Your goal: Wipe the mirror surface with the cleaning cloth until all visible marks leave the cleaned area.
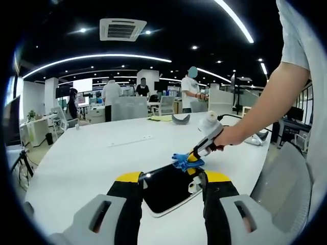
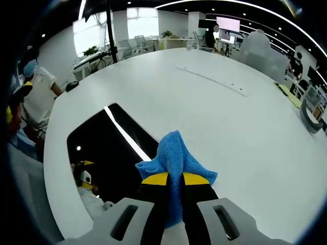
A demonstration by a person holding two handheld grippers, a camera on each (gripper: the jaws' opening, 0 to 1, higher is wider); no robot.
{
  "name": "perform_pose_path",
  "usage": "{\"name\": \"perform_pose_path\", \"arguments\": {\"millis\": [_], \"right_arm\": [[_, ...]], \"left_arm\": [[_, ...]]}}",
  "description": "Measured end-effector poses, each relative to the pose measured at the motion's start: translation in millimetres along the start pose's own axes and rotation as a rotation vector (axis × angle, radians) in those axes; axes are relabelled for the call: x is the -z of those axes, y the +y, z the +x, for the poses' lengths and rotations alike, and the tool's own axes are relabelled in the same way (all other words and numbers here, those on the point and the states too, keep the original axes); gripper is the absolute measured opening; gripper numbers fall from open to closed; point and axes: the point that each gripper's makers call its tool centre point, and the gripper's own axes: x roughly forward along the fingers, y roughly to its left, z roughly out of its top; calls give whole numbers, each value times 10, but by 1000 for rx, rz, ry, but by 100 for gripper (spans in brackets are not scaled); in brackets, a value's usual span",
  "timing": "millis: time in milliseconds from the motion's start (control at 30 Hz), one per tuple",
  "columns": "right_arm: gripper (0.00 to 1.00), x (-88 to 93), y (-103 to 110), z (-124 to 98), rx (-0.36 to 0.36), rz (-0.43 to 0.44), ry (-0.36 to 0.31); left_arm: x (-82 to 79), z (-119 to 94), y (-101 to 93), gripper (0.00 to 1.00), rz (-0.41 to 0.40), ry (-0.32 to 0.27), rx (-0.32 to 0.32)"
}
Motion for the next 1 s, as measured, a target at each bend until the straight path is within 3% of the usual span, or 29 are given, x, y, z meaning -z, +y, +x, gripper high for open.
{"name": "perform_pose_path", "arguments": {"millis": [267,433,1000], "right_arm": [[4,-1,-4,3,-2,3,-1],[4,-4,2,-2,-5,5,-2],[4,-4,-6,3,-7,5,-5]], "left_arm": [[-17,2,22,47,5,-6,-4],[-20,8,-11,63,18,-24,4],[28,-20,10,64,21,-4,10]]}}
